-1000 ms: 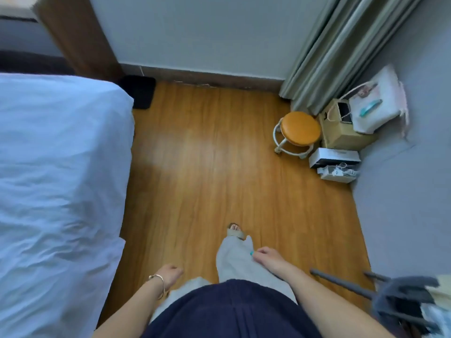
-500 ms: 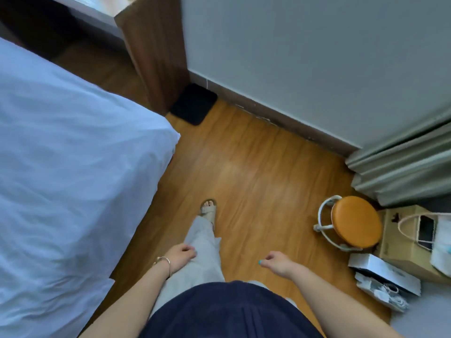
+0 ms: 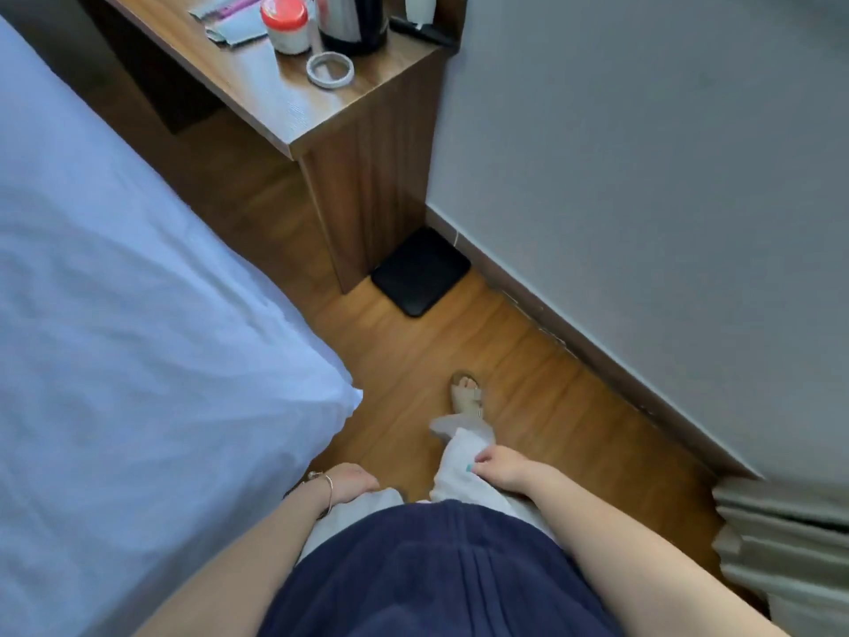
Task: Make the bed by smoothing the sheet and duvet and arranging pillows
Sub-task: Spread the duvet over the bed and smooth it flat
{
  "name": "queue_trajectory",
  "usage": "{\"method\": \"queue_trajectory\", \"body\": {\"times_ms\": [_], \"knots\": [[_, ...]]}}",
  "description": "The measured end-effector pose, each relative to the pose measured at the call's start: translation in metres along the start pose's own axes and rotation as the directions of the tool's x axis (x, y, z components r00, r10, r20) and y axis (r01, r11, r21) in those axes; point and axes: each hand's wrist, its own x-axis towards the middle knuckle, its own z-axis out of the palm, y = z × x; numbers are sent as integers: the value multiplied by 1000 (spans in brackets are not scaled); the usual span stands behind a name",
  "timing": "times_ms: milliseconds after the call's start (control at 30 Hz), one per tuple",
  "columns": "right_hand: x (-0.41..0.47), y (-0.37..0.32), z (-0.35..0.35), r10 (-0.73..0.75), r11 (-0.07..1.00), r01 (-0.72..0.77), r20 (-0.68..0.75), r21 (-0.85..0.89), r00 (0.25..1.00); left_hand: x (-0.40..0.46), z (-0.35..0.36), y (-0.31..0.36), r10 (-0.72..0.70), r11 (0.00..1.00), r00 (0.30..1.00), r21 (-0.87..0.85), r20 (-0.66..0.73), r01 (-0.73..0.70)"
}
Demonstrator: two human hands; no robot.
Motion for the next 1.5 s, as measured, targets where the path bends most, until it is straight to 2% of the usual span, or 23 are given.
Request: {"method": "queue_trajectory", "body": {"times_ms": [33, 67, 133, 200, 333, 400, 500, 667, 733, 833, 900, 967, 1100, 1233, 1300, 1367, 1433, 1500], "knots": [[17, -5, -21, -11, 997, 14, 38, -82, 999, 12, -12, 13, -10, 1000, 1000, 18, 29, 9], [31, -11, -43, -18, 987, 29, 69, -161, 997, 21, -25, 28, -40, 999, 999, -34, 10, 40], [48, -29, -101, -34, 958, 61, 100, -281, 994, 35, -50, 60, -62, 987, 995, -154, -78, 50], [55, -50, -157, -50, 939, 101, 157, -330, 986, 47, -69, 89, -56, 967, 988, -254, -145, 18], [78, -83, -221, -28, 873, 136, 232, -469, 972, 55, -102, 121, -158, 842, 941, -539, -300, -30], [92, -102, -234, -6, 820, 152, 258, -551, 966, 51, -118, 128, -203, 782, 915, -620, -348, -62], [105, -145, -248, 25, 732, 197, 314, -652, 949, 49, -135, 125, -271, 756, 894, -654, -357, -32], [135, -232, -249, 103, 544, 292, 408, -787, 907, 55, -155, 92, -287, 661, 932, -750, -223, 24], [144, -277, -246, 138, 518, 310, 436, -797, 889, 52, -174, 73, -296, 596, 931, -803, -212, 6], [151, -352, -236, 75, 438, 361, 433, -823, 898, 49, -203, 38, -330, 489, 917, -871, -226, -39], [151, -403, -225, 16, 314, 421, 448, -851, 894, 44, -217, 20, -343, 446, 916, -894, -209, -37], [139, -452, -213, -17, 234, 460, 469, -857, 883, 41, -225, 7, -373, 388, 904, -920, -209, -53], [141, -528, -201, -133, 55, 481, 471, -875, 872, 46, -234, -5, -521, 152, 832, -979, -193, -132], [148, -592, -184, -130, -33, 556, 555, -830, 821, 53, -244, -11, -650, -122, 756, -971, -79, -206], [154, -625, -172, -84, -65, 583, 587, -810, 805, 54, -255, -16, -684, -165, 729, -967, -29, -193], [171, -661, -158, -55, -128, 618, 628, -776, 776, 55, -266, -21, -754, -139, 657, -971, -25, -195], [183, -701, -143, -54, -267, 666, 700, -697, 712, 58, -277, -22, -833, -194, 552, -952, 32, -238], [187, -736, -130, -34, -554, 650, 794, -521, 607, 65, -288, -18, -880, -280, 453, -925, 141, -257]]}}
